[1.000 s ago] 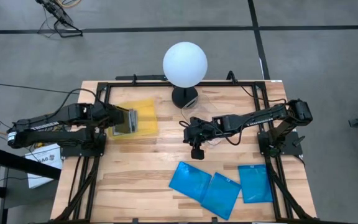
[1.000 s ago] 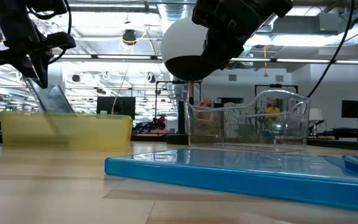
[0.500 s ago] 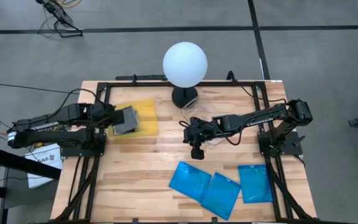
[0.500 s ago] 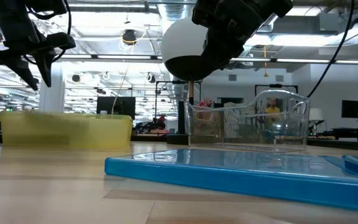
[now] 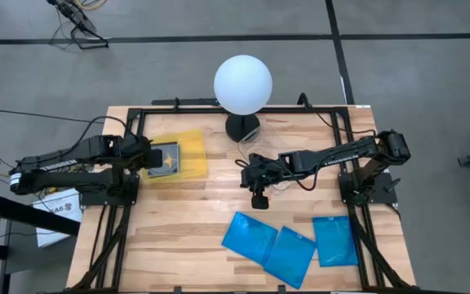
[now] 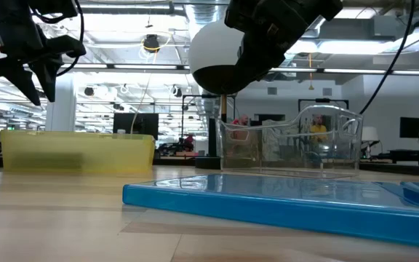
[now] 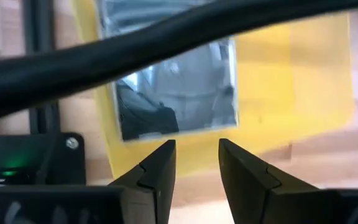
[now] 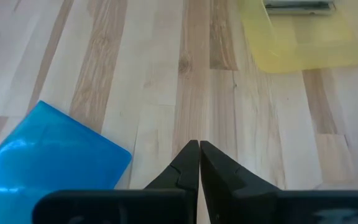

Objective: Pick & place jewel cases by type
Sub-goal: Put the left blue CD case into the transparent bin

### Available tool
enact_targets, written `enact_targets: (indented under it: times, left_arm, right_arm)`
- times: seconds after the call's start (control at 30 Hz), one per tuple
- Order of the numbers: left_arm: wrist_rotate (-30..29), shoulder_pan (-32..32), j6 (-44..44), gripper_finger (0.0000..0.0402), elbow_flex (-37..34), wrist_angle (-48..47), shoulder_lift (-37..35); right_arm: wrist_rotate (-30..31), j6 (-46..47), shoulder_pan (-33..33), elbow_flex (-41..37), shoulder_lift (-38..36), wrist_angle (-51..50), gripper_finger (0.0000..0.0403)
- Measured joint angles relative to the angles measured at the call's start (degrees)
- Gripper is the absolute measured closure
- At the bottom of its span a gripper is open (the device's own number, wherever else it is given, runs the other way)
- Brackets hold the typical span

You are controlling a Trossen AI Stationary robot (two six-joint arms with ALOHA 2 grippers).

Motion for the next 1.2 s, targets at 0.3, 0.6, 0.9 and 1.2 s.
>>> enact_targets:
  times: [0.3,0.6,0.9,1.2]
  left_arm:
    - [1.34,-2.1,14.25,0.0295,0.0,17.74,0.13]
    - [-0.52,-11.29,27.56,0.0295,0.04,37.54,8.8]
    - [-1.15,-20.4,33.72,0.0295,0.06,56.31,21.29]
    - [-7.01,-28.31,35.62,0.0295,0.07,64.84,27.5]
  right_arm:
    - [-0.17,-1.62,0.01,0.02,-0.28,-2.87,0.0395]
    - [-3.47,0.57,0.54,0.02,-0.78,-5.17,0.0395]
    - [-5.7,2.53,4.85,0.04,-1.02,-7.15,0.0395]
    - [1.7,5.65,10.24,-7.41,-11.97,-5.24,0.0395]
